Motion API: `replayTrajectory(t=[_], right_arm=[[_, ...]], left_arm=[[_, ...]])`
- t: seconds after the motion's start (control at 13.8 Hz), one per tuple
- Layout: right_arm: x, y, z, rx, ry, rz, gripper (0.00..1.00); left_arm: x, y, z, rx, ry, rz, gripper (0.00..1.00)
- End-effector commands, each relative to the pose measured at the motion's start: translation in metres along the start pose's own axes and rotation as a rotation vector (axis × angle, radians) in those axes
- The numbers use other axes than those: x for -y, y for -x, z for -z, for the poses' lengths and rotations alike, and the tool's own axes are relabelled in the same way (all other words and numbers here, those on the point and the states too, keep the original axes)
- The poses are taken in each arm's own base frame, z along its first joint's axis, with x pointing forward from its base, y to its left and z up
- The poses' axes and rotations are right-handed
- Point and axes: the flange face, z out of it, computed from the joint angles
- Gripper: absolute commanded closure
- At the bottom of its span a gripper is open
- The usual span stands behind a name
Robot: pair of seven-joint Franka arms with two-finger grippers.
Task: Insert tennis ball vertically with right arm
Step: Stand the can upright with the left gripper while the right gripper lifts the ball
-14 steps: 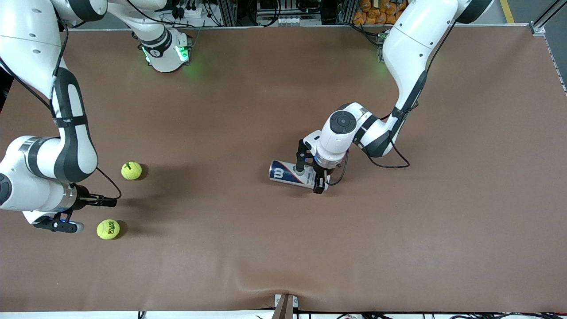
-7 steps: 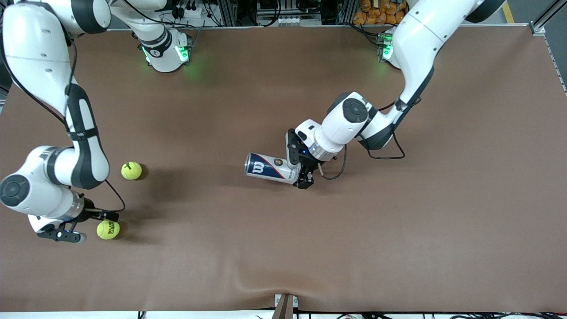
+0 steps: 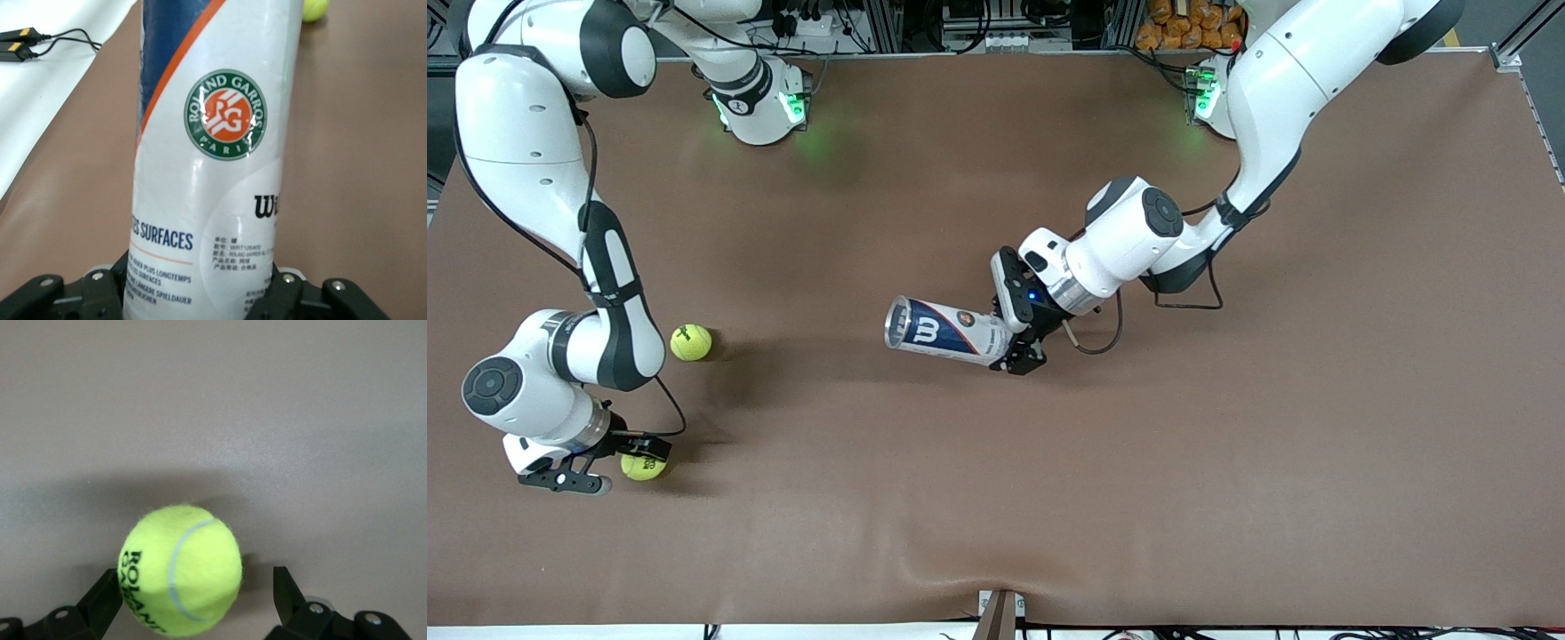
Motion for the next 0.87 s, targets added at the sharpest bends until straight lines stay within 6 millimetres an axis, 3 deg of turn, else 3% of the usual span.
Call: replayTrajectory(t=[0.0,0.15,0.22,0.29,0.36,0.58,0.8], right_arm=[[-0.003,-0.006,-0.006,-0.015,-0.004,0.016,0.0],[-0.004,-0.006,-0.008,-0.012,-0.007,0.021,0.23],[-0.004,-0.006,-0.007,-0.014,-0.008,0.027,0.41],[-0.004,-0.006,-0.007,-0.012,-0.008,0.053,0.77],[-0.004,-0.007,-0.005,-0.016,-0.008,0.087,0.99],[0.001,-0.016,0.015,-0.038,-0.012,0.106,1.0],[0.01,-0.016,0.038,0.021,-0.027,0.116,1.0]], left_arm=[[0.003,0.0,0.0,-0.09,0.022,0.117,0.34],[0.01,0.017,-0.006,-0.139,0.065,0.177,0.33],[0.015,0.023,-0.005,-0.166,0.078,0.167,0.34],[0.018,0.032,-0.008,-0.189,0.094,0.156,0.34],[0.021,0.04,-0.01,-0.227,0.118,0.154,0.34],[0.012,0.065,-0.031,-0.344,0.193,0.116,0.34],[0.0,0.069,-0.042,-0.41,0.229,0.085,0.34]])
